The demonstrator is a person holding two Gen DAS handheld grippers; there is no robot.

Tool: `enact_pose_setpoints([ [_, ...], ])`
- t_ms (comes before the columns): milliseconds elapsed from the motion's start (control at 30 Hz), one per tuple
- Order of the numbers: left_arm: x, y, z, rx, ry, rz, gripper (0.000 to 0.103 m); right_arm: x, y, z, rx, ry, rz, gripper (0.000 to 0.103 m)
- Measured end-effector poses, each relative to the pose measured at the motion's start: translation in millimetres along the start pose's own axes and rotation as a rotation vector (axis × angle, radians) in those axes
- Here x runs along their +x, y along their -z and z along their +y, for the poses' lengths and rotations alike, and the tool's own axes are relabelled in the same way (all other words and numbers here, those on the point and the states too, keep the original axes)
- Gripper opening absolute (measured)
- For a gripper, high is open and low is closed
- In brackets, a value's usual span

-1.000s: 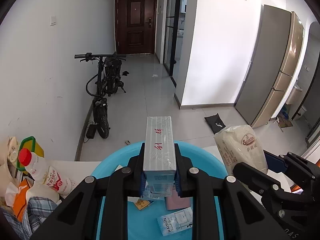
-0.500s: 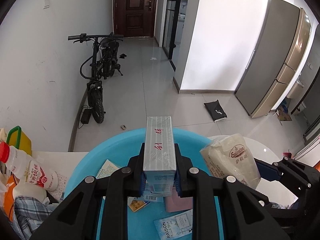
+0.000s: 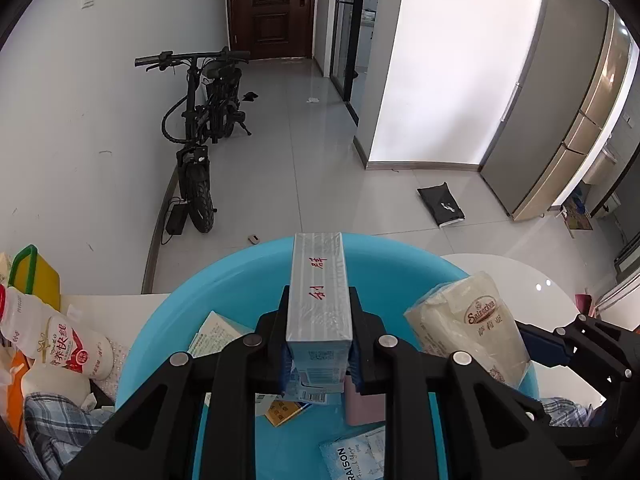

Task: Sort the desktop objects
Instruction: 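Lower the white box into the basin and open the left gripper, then lower the tissue pack into the basin and open the right gripper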

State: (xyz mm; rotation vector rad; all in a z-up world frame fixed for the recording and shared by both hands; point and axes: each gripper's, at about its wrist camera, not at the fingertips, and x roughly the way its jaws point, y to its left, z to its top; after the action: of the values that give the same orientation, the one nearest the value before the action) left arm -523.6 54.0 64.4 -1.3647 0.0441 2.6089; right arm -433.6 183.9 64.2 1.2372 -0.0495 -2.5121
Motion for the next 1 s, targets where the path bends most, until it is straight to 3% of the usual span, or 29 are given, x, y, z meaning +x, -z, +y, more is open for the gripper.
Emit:
enact_pose_setpoints([
  [100,-1.9,1.8,3.5,0.001,0.021,-0.002,0.024,0.2,1.1,-0.1,0.001,-0.002,0.0,0.037],
  [133,-2.6,1.9,4.5,0.001,0.033,-0.005,0.03,0.3,1.0,0.8,-0.002,-0.005,0.0,0.038],
  [167,-3.4,1.8,5.8,-0.004,0.047,-0.01,0.053,1.4,1.3,2.0,-0.008,-0.008,0.002,0.038],
  [233,-8.2,0.9,10.3,-0.03,0.073,-0.049,0.087,3.8,1.7,4.3,-0.019,-0.005,0.004,0.038],
  [333,-19.9,0.3,12.6,-0.017,0.024,-0.12,0.087,5.1,1.3,7.7,-0.029,0.0,0.0,0.038],
  [1000,-52.2,13.1,31.9,0.023,-0.048,-0.134,0.087,11.4,-5.2,12.6,-0.035,0.042,0.005,0.038],
])
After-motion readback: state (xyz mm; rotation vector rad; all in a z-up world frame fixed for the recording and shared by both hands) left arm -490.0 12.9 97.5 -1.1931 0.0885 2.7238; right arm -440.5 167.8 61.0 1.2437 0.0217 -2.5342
